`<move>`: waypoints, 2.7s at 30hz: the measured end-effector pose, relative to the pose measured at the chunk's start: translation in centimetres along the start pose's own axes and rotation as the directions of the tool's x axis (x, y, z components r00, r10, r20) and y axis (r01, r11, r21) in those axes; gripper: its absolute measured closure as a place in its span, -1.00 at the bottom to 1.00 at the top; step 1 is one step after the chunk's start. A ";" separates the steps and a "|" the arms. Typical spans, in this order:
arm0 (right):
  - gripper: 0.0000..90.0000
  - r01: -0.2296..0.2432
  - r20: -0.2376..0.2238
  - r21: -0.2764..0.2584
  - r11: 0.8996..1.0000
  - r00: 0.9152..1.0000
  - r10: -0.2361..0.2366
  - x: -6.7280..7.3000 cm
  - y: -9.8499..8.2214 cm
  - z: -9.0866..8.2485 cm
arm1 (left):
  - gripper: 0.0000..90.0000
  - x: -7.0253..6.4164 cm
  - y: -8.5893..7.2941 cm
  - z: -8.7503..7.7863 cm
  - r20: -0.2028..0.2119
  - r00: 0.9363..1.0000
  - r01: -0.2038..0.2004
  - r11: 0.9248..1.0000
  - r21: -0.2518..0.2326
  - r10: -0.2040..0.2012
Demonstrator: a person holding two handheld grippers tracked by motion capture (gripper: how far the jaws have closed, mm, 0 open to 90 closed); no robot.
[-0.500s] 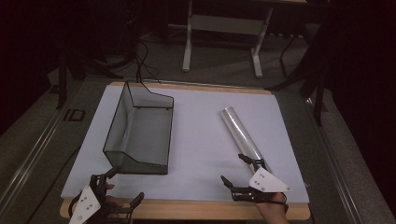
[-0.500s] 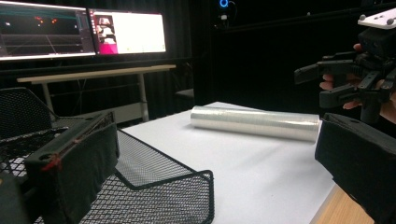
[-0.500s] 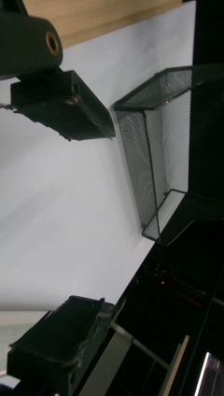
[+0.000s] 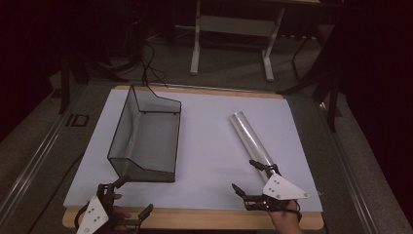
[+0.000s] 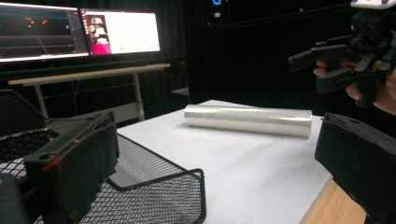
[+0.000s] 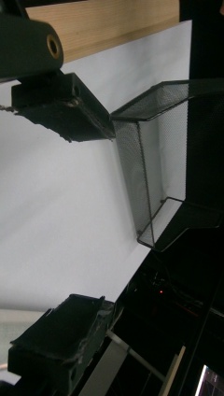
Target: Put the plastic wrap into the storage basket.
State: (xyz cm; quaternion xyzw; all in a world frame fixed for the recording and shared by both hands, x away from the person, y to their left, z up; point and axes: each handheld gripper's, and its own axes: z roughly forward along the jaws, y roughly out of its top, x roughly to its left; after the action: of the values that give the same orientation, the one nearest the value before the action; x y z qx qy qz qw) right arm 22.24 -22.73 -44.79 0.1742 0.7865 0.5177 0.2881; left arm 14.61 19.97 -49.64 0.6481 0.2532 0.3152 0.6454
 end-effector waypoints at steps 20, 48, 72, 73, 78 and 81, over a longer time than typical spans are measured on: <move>-0.75 0.073 0.067 -0.001 0.997 0.995 -0.073 -2.2 3.9 -0.2 | -1.00 -0.2 0.0 0.0 0.006 1.000 -0.001 1.000 -0.005 0.001; -0.77 -0.248 0.215 0.143 0.958 0.953 0.215 -11.4 2.4 2.7 | -1.00 -0.2 0.0 0.2 0.029 0.999 0.014 1.000 -0.004 -0.014; -0.81 -0.427 0.188 0.380 0.821 0.904 0.383 -14.5 -3.9 7.3 | -1.00 -0.2 -0.1 0.3 0.042 0.999 0.022 1.000 -0.003 -0.022; -0.81 -0.428 0.182 0.386 0.817 0.904 0.388 -14.5 -4.1 7.5 | -1.00 -0.2 -0.1 0.3 0.042 0.999 0.021 1.000 -0.002 -0.021; -0.80 -0.444 0.188 0.430 0.786 0.896 0.403 -14.7 -5.1 8.2 | -1.00 -0.1 -0.2 0.4 0.044 0.999 0.025 1.000 0.002 -0.025; -0.80 -0.449 0.186 0.470 0.760 0.892 0.412 -14.8 -5.8 8.7 | -1.00 -0.1 -0.2 0.4 0.049 0.999 0.021 1.000 0.004 -0.022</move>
State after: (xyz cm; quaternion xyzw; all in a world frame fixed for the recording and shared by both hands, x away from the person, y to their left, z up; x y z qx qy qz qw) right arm 39.37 -27.35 -48.60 0.4372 0.8213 0.3412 0.1338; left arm 14.82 19.59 -49.83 0.6540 0.2446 0.2917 0.6537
